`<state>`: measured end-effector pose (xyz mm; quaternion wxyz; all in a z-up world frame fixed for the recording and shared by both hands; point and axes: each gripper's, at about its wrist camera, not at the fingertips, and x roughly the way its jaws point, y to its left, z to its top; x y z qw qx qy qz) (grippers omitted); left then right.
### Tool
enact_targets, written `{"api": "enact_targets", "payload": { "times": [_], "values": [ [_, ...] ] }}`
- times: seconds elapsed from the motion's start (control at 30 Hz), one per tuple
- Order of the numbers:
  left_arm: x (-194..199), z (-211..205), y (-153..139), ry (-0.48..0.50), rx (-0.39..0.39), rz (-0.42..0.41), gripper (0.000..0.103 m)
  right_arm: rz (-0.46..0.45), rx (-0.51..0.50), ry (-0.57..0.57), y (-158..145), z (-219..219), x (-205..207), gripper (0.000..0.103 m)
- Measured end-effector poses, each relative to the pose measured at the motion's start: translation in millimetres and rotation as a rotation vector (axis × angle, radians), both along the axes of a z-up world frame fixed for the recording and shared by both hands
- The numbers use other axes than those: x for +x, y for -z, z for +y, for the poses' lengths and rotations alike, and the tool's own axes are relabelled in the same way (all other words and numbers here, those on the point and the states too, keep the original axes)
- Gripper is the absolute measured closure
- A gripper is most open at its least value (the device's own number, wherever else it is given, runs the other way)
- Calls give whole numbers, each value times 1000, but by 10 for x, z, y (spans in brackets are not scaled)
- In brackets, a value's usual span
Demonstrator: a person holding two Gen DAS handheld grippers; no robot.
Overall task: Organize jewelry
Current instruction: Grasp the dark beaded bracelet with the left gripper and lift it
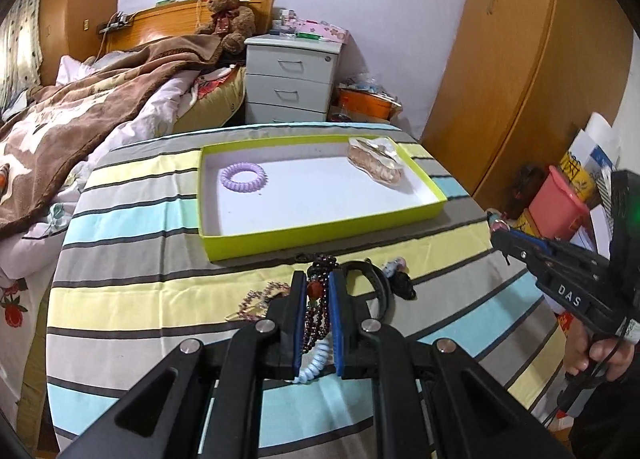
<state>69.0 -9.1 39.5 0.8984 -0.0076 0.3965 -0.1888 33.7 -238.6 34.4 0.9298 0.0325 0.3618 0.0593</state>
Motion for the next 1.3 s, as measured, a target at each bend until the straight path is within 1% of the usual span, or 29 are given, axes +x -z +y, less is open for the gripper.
{"api": "enact_targets", "payload": {
  "times": [0.1,0.13,0.17,0.37,0.5,0.6,0.63,0.67,0.7,0.77,0.83,0.9,0.97,1.03,1.1,1.13,1.17,1.2,1.27,1.3],
  "values": [
    [29,74,-43,-14,-10,-5,91,-6,-4,-5,-50,-1,44,93],
    [42,89,-54,-18,-11,-7,93,-8,-3,-6,-70,5,63,93],
    [57,105,-68,-20,-13,-9,97,-12,-4,-7,-94,11,78,93],
    [146,189,-157,-34,-31,-24,97,-28,-14,-20,-166,82,135,93],
    [192,220,-59,-37,-15,-4,97,-17,-13,-26,-126,101,163,93],
    [266,228,130,-29,-15,64,95,-6,-12,-28,-84,115,176,93],
    [283,208,203,-27,-3,91,92,-1,-12,-31,-67,121,185,93],
    [285,171,272,-13,14,107,86,2,-12,-32,-55,123,189,93],
    [274,133,324,-3,26,118,82,6,-13,-32,-41,126,197,93],
    [249,29,397,22,67,120,70,11,-13,-33,-20,127,209,93],
    [244,-60,449,25,130,109,64,11,-12,-33,-16,126,208,93],
    [275,-95,487,9,176,109,63,10,-14,-32,-11,133,211,93],
    [305,-111,519,4,191,117,58,12,-14,-30,-7,131,209,93],
    [316,-131,540,4,207,120,58,12,-11,-29,10,131,216,93],
    [292,-176,547,9,239,105,58,12,-12,-29,7,125,217,93],
    [290,-182,551,9,243,102,60,12,-11,-29,16,126,221,93],
    [287,-181,548,10,237,104,70,13,-11,-29,8,125,217,93],
    [286,-179,544,16,227,109,76,13,-11,-29,11,126,218,93],
    [272,-184,531,18,226,109,86,12,-11,-30,5,123,218,93],
    [261,-182,521,18,230,104,87,11,-13,-29,10,123,221,93]
  ]
}}
